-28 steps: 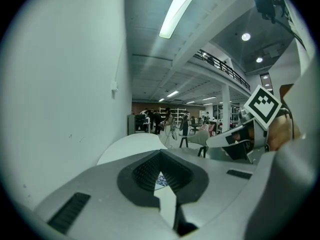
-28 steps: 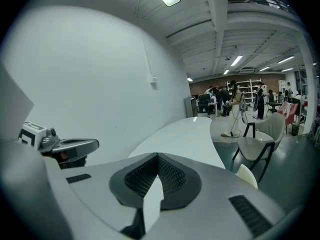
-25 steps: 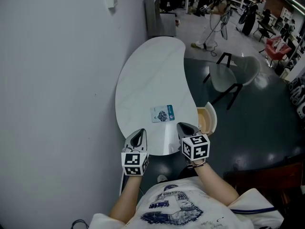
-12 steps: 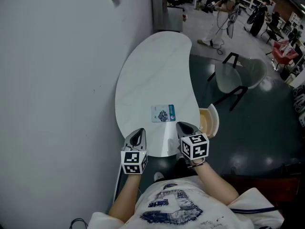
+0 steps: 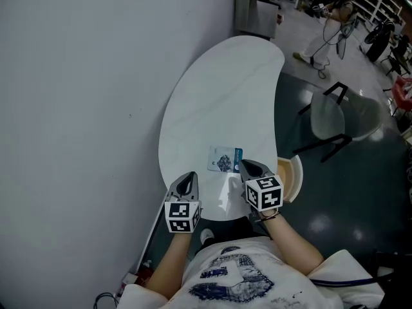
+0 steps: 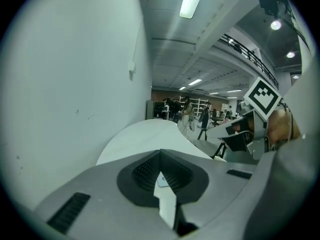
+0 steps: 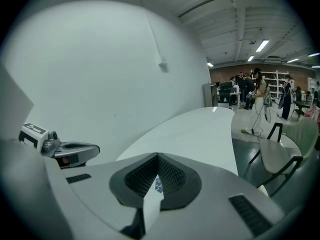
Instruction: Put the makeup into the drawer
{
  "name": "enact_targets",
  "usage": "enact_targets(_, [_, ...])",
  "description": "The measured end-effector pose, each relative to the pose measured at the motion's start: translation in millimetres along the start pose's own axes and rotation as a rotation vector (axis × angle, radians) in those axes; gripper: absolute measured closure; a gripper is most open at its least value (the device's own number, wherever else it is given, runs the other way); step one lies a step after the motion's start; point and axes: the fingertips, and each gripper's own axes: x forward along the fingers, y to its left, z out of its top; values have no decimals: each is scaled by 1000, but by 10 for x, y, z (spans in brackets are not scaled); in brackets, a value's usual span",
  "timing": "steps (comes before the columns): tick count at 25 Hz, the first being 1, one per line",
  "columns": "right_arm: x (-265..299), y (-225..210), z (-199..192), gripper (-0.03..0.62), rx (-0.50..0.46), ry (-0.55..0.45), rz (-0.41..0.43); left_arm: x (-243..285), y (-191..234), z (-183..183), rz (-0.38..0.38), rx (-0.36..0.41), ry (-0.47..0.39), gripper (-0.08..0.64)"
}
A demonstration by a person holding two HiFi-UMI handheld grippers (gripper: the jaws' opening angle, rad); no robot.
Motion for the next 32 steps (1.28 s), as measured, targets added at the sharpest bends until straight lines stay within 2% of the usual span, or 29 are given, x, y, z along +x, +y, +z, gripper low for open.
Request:
enact_targets(9, [376,-335,59,572,-45,62,99,372,-9,-152,105,-78,53,526])
enact_targets(15, [538,-513,54,572,-61,86,145,546,-28,-193,163,-100,58,526])
enact_targets(23, [737,-689,0,572,-84,134,198,720,-8,-305,235,-165,82,518])
enact_targets(32, [1039,-647,-36,572,-125,193,283,830,21,-500,276,-259,126,419])
